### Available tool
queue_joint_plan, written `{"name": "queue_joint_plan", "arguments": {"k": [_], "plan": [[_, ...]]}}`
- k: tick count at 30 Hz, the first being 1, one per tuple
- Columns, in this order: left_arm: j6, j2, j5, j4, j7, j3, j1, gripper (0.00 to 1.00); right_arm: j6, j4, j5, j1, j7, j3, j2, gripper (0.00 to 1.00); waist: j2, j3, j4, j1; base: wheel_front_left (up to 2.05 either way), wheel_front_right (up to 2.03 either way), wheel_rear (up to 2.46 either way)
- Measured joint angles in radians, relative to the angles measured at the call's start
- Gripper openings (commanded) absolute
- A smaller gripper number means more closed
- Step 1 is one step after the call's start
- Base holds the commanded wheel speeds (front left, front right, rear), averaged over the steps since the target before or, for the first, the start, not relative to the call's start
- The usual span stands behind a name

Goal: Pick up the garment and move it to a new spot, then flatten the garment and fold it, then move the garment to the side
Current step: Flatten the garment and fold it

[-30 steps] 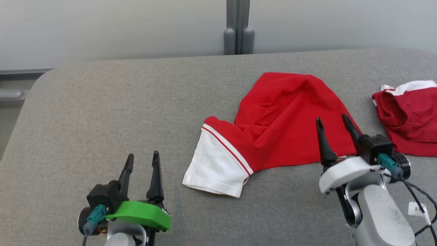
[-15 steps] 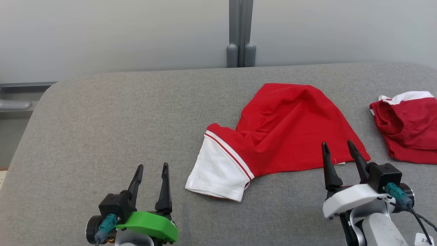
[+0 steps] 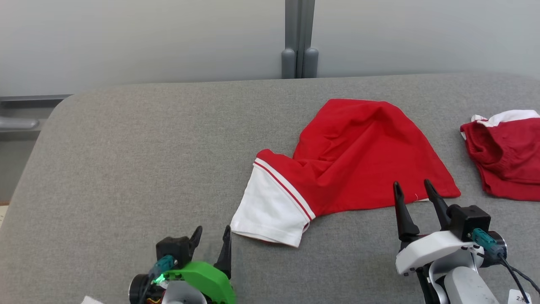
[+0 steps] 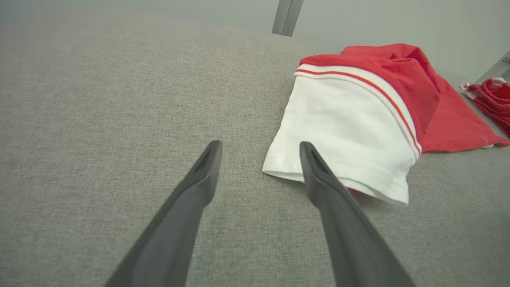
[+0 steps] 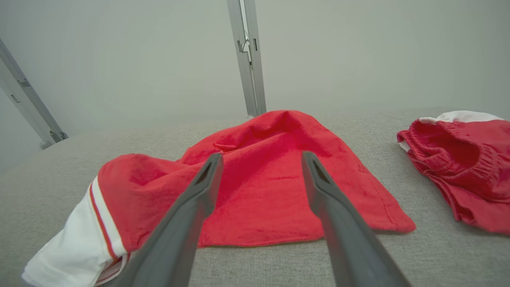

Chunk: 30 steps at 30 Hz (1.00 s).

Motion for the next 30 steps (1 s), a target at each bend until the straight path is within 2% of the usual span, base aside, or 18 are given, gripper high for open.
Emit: {"name": "queue_joint_plan", "arguments": {"k": [3,10,19,20,21,24,25,30], "plan": [[0.002,0.000,-0.015,0.045,0.049,-0.036,-0.053,1.00,0.000,0.013,-0.003,-0.006,0.000,-0.004,0.000,1.00,0.0000,0.010,-0.007,0.0000,0.00,0.00,0.00],[0.074,0.000,-0.062,0.175,0.124,-0.073,-0.149,1.00,0.000,0.022,-0.012,-0.028,0.000,-0.018,0.000,1.00,0.0000,0.040,-0.045,0.0000,0.00,0.00,0.00],[0.096,0.000,-0.110,0.252,0.138,-0.115,-0.210,1.00,0.000,0.025,-0.018,-0.042,0.000,-0.040,0.000,1.00,0.0000,0.089,-0.098,0.0000,0.00,0.00,0.00],[0.096,0.000,-0.114,0.257,0.139,-0.124,-0.216,0.86,0.000,0.024,-0.018,-0.043,0.000,-0.041,0.000,1.00,0.0000,0.094,-0.102,0.0000,0.00,0.00,0.00],[0.096,0.001,-0.119,0.260,0.140,-0.134,-0.220,0.56,0.000,0.024,-0.018,-0.045,0.000,-0.042,0.000,1.00,0.0000,0.098,-0.107,0.0000,0.00,0.00,0.00],[0.096,0.003,-0.131,0.262,0.140,-0.156,-0.226,0.18,0.000,0.024,-0.021,-0.046,0.000,-0.052,0.000,1.00,0.0000,0.107,-0.114,0.0000,0.00,0.00,0.00],[0.096,0.003,-0.132,0.261,0.140,-0.165,-0.227,0.00,0.000,0.025,-0.023,-0.046,0.000,-0.056,0.000,1.00,0.0000,0.109,-0.115,0.0000,0.00,0.00,0.00],[0.095,0.001,-0.147,0.247,0.127,-0.204,-0.231,0.00,0.000,0.059,-0.050,-0.057,0.000,-0.097,0.001,1.00,0.0000,0.112,-0.106,0.0000,0.00,0.00,0.00]]}}
